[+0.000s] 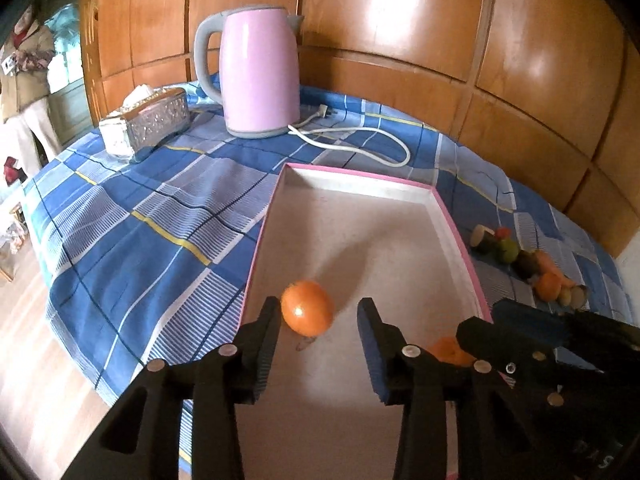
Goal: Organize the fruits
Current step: 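Carry both oranges over the tray and open both tools to drop them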
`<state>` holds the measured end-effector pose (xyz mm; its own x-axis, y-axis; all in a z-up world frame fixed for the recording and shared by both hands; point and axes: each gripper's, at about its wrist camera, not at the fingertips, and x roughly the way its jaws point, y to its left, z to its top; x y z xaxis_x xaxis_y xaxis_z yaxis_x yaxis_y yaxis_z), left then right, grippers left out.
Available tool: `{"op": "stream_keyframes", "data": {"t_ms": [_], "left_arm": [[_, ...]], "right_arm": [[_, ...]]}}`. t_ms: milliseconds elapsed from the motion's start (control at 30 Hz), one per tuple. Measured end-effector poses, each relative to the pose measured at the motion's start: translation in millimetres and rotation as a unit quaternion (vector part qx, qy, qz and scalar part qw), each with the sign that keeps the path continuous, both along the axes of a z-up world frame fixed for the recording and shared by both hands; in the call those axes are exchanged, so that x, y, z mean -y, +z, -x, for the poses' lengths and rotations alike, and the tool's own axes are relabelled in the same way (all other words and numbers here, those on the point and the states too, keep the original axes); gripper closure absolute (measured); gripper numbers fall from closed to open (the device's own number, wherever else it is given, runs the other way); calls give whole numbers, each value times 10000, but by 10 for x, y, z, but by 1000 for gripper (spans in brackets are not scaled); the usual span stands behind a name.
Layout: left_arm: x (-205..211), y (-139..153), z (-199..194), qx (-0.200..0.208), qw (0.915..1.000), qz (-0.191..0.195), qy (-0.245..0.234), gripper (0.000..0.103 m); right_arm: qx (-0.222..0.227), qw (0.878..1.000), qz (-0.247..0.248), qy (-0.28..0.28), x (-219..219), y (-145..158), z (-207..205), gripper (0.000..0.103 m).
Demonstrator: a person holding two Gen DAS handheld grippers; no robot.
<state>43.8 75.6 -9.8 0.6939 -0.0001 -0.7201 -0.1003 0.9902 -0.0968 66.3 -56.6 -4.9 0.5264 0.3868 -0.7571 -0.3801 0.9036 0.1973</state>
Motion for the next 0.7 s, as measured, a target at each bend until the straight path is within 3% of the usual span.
{"op": "stream_keyframes", "data": {"t_ms": [200, 400, 500, 700], "left_arm": [[31, 77, 58, 85, 9999, 52, 38, 49], [105, 127, 93, 121, 9999, 27, 23, 48], [119, 140, 108, 116, 9999, 112, 31, 40], [251, 192, 145, 229, 9997, -19, -92, 40]], "right_arm": [[2, 9997, -23, -261, 104, 11, 58, 64], [188, 9984, 22, -532, 220, 83, 128, 64], [293, 9975, 49, -643, 278, 116, 157, 64], [373, 9949, 93, -936, 436, 115, 200, 64]]}}
